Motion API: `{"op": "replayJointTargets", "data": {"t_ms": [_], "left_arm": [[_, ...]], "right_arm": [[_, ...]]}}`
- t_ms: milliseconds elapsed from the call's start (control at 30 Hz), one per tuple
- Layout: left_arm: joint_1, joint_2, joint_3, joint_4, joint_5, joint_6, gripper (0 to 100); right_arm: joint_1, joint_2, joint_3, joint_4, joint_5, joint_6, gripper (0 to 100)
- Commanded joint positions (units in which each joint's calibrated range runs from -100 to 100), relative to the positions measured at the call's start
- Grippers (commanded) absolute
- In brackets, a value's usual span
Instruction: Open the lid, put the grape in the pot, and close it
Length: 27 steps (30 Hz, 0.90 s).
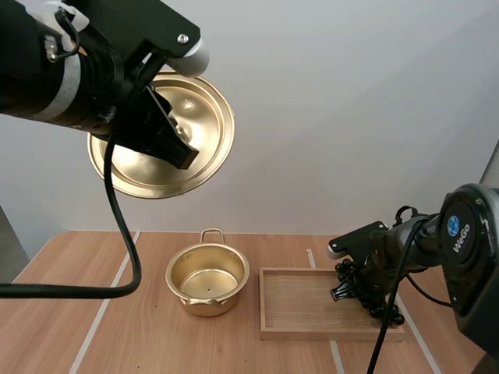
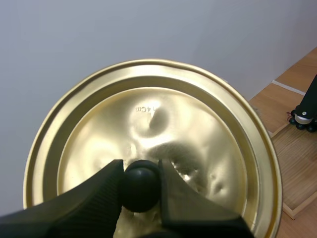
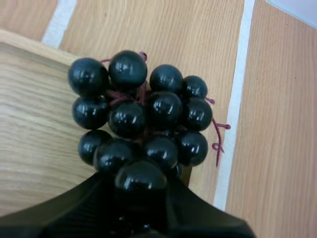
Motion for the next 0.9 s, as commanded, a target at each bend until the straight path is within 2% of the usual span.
{"op": "replayJointTargets", "data": {"t_ms": [0,67,167,200,267,300,433,567,633,767,867], "left_arm": [[-0.06,-0.2,-3.7,0.1,0.3,-0.7,0],[-0.06,-0.3,-6.9,0.1,0.7,-0.7,0],[-0.06,-0.9,-14.4,0.2,0.9,-0.7,0],[-0.06,-0.9,-15.9,0.2,0.9,-0.7,0],[-0.06,-1.2,-21.0,0.3,2.2,-0.7,0],[-0.06,-1.2,-25.3,0.7,3.3,-0.7,0],[-0.06,-1.2,-34.2,3.3,3.3,-0.9,0],[-0.06,-1.2,-40.3,4.9,3.3,-1.9,0],[-0.06,-1.2,-42.2,4.9,3.3,-2.0,0],[-0.06,-1.2,-43.8,5.4,3.3,-2.1,0],[-0.06,-1.1,-43.8,6.6,3.3,-2.7,0]], "right_arm": [[0.2,-5.7,0.6,2.7,3.4,-0.7,0],[1.1,-11.3,0.6,2.7,4.4,-2.0,0],[4.3,-22.5,0.6,3.2,4.4,-3.8,0],[4.9,-23.2,0.6,3.2,4.4,-4.0,0],[8.0,-30.2,0.6,3.5,3.1,-4.6,0],[11.0,-34.8,0.6,4.0,1.3,-4.6,0],[19.6,-41.2,0.5,4.0,-6.4,-4.6,0],[27.3,-39.3,-0.2,3.6,-5.0,-4.5,0],[29.5,-37.2,-0.2,3.6,-6.2,-4.4,0],[31.7,-31.4,-0.2,3.8,-9.7,-4.4,0],[31.7,-26.5,-0.2,3.8,-13.0,-4.4,0]]}}
